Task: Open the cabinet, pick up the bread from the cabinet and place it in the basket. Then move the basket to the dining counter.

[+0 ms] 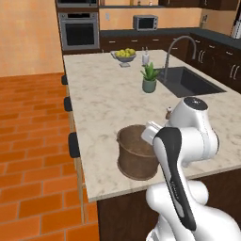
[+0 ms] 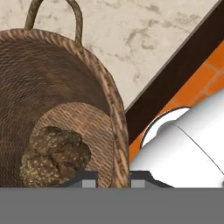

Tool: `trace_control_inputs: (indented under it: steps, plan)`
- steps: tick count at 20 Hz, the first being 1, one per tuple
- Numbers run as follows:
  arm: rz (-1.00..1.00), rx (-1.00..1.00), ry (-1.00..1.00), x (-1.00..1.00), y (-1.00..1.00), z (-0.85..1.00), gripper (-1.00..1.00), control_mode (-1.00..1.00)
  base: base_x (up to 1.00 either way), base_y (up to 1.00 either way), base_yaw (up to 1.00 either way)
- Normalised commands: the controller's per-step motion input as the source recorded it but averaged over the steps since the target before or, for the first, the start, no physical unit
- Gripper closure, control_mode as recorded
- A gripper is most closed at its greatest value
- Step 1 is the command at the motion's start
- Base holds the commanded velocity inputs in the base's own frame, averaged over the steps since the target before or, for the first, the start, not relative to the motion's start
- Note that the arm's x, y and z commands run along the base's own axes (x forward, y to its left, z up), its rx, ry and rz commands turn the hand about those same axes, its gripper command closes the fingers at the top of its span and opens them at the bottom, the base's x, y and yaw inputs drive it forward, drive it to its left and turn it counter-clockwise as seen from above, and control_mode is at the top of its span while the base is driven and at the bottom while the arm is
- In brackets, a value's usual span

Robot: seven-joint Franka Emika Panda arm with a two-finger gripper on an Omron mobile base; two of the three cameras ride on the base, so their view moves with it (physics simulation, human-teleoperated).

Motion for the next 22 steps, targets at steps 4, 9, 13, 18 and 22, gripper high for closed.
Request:
trace_control_inputs:
  steps: [4,9,13,18,22]
  plan:
    - [0.0,0.0,0.0,0.0,0.0,0.0,1.0,1.0,0.48,0.13,-0.04]
    - [-0.1,0.0,0.0,0.6,0.0,-0.01,1.0,-1.0,0.32,0.0,-0.01]
    - [-0.21,-0.01,0.0,1.0,0.01,-0.01,1.0,-1.0,0.0,0.0,0.0]
    - [-0.18,0.0,0.0,1.0,0.0,-0.11,1.0,-1.0,0.0,0.0,0.0]
    - [-0.18,0.0,0.0,1.0,0.0,-0.23,1.0,-1.0,0.0,0.0,0.0]
